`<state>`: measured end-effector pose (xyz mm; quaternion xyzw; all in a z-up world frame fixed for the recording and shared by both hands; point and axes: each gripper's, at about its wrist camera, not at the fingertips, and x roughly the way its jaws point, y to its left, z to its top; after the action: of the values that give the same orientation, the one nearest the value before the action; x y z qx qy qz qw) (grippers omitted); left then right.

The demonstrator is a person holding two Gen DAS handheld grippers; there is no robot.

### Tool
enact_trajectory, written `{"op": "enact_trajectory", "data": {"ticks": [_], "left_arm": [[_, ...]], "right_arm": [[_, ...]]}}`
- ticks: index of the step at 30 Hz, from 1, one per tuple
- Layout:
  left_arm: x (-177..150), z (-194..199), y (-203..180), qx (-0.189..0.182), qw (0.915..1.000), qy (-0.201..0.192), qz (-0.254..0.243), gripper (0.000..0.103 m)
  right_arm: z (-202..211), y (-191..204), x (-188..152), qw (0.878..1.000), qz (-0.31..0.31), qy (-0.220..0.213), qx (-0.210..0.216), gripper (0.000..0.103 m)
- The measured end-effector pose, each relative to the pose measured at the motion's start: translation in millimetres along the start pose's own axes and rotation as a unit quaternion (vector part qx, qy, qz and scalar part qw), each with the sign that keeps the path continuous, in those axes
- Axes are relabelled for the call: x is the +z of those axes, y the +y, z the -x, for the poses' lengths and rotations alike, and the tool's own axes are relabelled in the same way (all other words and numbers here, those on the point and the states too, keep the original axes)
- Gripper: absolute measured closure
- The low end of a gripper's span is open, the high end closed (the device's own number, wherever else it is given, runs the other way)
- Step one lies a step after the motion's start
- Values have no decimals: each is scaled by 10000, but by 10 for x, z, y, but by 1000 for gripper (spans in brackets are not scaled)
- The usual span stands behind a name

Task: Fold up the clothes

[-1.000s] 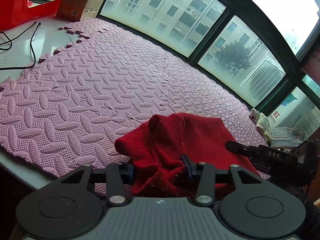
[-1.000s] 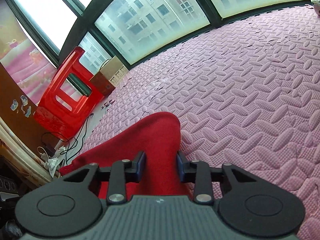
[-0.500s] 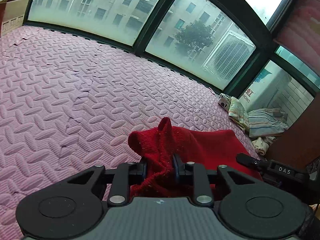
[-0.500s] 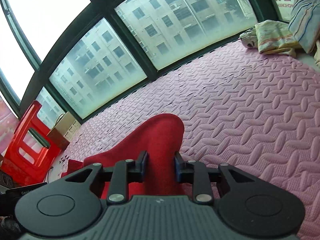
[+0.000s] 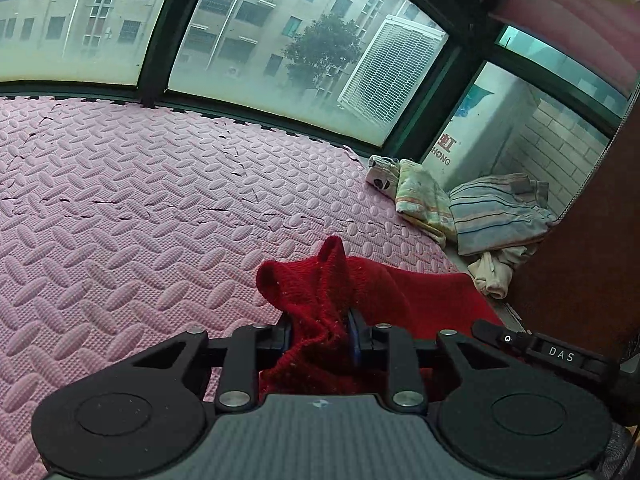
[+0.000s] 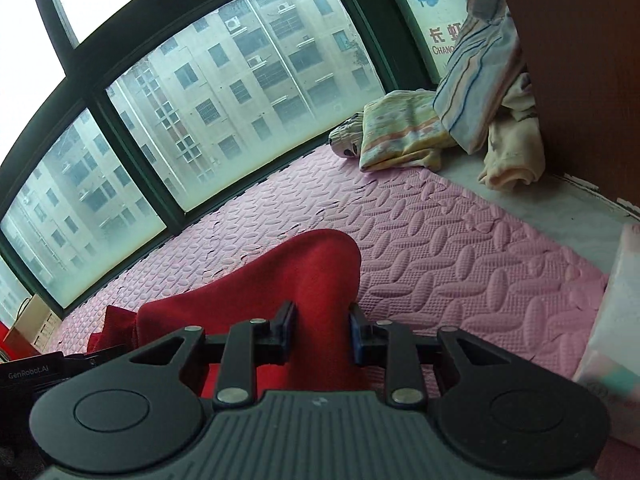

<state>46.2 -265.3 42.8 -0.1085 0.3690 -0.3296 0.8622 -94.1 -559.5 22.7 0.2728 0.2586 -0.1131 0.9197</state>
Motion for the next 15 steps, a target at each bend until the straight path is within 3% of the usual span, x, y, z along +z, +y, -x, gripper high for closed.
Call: {"op": "enact_trajectory", "data": {"ticks": [2, 9, 15], "left_arm": [[12, 3, 16, 4, 10000, 70, -25, 63], [66, 90, 44, 143, 9998, 122, -38, 44], [29, 53, 36, 298, 9992, 192, -196, 43]], "right_arm": [[18, -6, 13, 9999, 122, -13, -57, 68], [11, 221, 257, 9981, 563, -265, 24, 68], [-409, 302, 344, 9979, 617, 17, -196, 68]]}}
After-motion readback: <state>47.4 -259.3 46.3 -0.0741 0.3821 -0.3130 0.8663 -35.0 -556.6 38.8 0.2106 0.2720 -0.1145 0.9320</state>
